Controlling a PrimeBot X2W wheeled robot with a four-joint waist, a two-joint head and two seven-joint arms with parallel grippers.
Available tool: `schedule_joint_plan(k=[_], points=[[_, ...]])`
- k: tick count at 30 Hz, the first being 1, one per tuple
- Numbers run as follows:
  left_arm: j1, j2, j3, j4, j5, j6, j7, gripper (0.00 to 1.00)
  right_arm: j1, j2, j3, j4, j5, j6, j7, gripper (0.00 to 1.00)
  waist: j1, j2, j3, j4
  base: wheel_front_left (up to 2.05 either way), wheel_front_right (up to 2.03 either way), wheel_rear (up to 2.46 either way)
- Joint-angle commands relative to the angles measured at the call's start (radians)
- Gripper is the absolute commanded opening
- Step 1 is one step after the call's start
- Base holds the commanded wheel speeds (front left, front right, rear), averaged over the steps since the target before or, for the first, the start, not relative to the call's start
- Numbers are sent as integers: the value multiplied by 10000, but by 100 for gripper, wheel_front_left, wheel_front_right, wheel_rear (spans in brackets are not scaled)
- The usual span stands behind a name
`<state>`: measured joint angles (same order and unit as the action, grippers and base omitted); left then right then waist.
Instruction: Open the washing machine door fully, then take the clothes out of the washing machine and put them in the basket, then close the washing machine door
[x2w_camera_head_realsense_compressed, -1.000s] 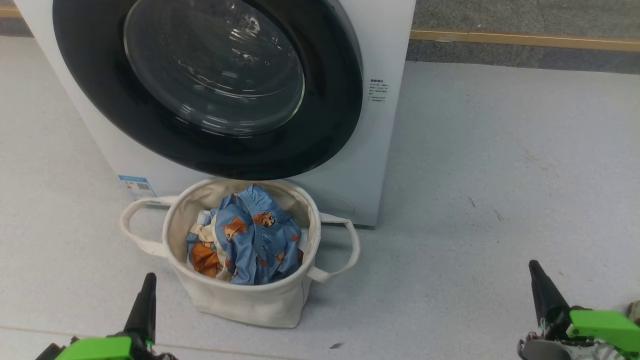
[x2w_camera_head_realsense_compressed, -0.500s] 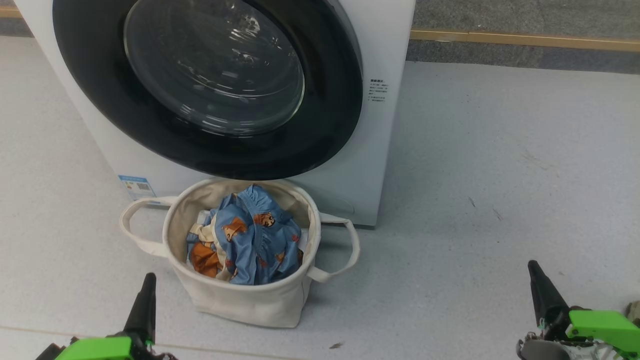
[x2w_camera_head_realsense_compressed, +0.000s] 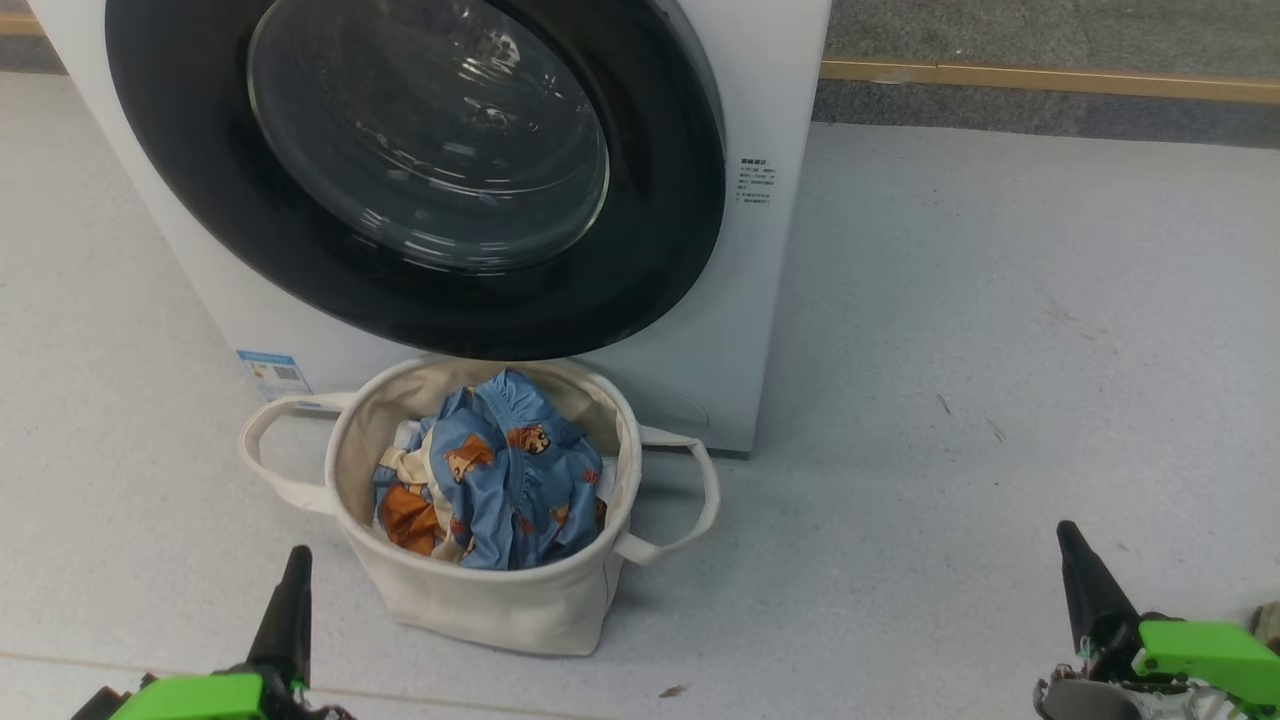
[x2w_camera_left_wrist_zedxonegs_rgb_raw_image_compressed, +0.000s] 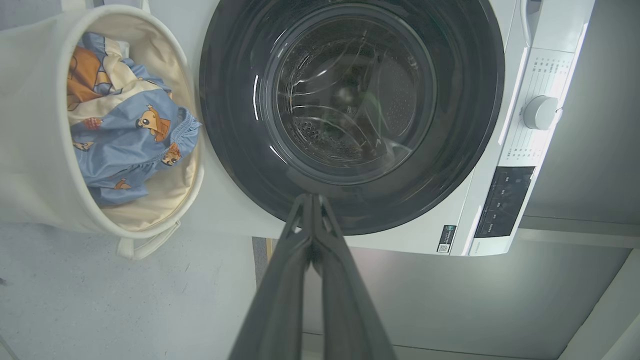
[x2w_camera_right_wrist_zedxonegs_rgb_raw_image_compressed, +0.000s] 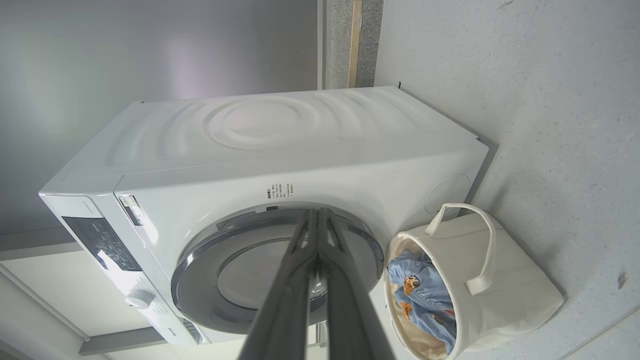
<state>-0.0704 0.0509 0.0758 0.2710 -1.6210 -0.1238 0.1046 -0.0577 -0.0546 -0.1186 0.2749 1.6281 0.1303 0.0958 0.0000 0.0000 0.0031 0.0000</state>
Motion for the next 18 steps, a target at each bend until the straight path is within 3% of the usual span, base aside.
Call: schedule_joint_plan(k=[1,18], points=[[-372,28,341,-261,92,-69,55,0,-492,-41,160,-307,-102,4,85,0,0,0,0,0,0,0,0],[-373,20,352,-261,101,-69,64,0,-494,-23,133,-306,-124,4,106,0,0,0,0,0,0,0,0]])
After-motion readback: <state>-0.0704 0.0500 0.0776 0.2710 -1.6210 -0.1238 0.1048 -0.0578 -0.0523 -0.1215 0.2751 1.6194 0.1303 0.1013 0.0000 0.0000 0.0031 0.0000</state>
